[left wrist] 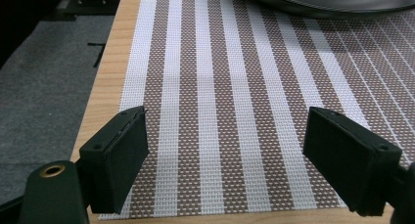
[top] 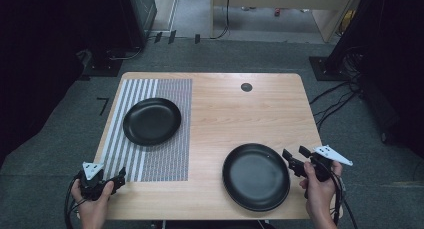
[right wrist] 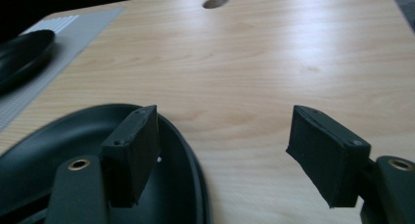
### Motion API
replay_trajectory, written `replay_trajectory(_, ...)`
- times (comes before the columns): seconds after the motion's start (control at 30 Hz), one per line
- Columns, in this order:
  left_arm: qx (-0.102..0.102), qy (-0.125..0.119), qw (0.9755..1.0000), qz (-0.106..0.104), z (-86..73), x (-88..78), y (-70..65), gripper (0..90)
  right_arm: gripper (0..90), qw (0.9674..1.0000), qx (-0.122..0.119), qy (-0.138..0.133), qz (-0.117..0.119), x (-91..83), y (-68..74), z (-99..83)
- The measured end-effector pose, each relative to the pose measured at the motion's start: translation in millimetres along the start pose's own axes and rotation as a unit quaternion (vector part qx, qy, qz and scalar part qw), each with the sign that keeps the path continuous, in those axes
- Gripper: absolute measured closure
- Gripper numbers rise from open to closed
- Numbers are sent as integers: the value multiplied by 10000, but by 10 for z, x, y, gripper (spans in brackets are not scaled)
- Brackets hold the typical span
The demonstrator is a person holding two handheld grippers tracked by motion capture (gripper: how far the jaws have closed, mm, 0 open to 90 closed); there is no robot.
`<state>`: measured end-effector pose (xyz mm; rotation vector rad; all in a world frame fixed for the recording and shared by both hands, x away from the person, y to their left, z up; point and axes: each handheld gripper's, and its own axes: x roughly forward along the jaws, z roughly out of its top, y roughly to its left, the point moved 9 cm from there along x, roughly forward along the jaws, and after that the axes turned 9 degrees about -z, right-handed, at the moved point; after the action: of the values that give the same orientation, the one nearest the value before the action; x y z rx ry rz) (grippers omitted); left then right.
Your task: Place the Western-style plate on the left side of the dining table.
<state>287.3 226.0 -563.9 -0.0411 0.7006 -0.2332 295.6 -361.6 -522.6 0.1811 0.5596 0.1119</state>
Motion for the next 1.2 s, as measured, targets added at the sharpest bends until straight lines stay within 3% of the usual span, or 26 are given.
replay_trajectory(0.43,106,75,9999,-30,5,27,5,165,270,9979,-102,174,-617,-114,-512,-265)
replay_trajectory(0.57,-11,72,9999,-74,3,28,35,165,266,9963,-156,330,-782,-140,-650,-383)
replay_trajectory(0.9,73,119,9998,-145,-7,58,-30,165,255,9913,-723,586,-935,-97,-656,-550)
replay_trajectory(1.07,117,150,9997,-137,-12,64,-58,165,254,9904,-646,661,-1032,-100,-728,-586)
replay_trajectory(1.2,142,183,9997,-93,-29,70,-52,165,250,9876,-774,804,-1101,-99,-717,-626)
